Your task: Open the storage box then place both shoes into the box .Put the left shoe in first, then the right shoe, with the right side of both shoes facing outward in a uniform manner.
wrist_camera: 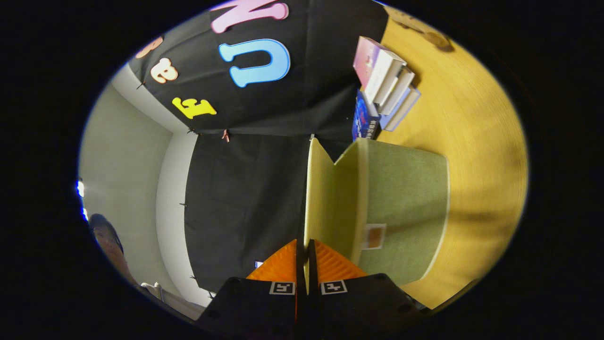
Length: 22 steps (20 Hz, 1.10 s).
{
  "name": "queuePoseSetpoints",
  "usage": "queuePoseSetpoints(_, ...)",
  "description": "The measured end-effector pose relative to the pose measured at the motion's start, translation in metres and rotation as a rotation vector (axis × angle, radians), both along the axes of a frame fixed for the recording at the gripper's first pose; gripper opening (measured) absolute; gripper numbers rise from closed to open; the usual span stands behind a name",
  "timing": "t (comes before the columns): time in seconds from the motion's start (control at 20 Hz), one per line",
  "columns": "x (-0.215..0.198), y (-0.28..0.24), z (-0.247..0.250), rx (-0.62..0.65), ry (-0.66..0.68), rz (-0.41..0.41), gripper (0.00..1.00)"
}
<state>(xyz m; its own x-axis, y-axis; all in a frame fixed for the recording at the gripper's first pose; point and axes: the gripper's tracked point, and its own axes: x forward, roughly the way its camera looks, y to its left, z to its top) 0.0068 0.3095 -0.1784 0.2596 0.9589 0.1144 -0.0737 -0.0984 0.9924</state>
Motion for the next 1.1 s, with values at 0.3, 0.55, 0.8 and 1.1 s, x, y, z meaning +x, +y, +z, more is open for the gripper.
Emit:
queuePoseSetpoints(0.3,0.007,0.068,0.088,-0.085,-0.124,0.012,0.05)
queuePoseSetpoints(0.55,0.013,0.149,0.122,-0.115,-0.149,0.035,0.06)
queuePoseSetpoints(0.8,0.004,0.201,0.116,-0.154,-0.124,0.077,0.11)
queuePoseSetpoints(1.1,-0.003,0.206,0.105,-0.184,-0.089,0.099,0.64)
